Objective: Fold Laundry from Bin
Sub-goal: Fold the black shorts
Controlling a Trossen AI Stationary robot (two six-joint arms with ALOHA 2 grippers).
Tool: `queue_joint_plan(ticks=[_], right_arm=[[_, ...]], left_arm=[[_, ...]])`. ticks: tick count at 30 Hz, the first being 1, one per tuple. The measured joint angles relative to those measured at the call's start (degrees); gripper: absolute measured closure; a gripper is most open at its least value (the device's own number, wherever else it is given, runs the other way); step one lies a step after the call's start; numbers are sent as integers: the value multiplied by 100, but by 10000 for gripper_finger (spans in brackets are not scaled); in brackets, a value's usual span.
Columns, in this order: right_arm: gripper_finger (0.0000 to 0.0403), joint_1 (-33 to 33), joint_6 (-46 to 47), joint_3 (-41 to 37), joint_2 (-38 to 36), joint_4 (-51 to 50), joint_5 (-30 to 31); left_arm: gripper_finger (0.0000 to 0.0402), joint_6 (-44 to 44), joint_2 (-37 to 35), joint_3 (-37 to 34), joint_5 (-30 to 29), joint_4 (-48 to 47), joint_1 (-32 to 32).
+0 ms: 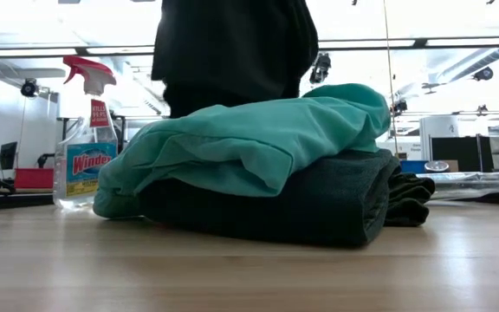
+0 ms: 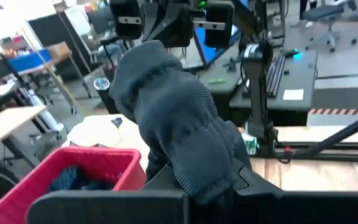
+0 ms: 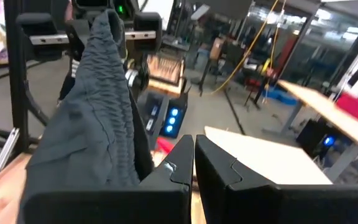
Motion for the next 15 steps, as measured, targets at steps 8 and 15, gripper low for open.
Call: queue_joint_plan(ticks=[8,15], right_arm=[[394,0,92,278,25,1,-367],[394,0,677,261,481,-40,-1398]], left_arm=[[401,619,-52,218,480,664,-34],[401,587,-58,218,920,648,-34]])
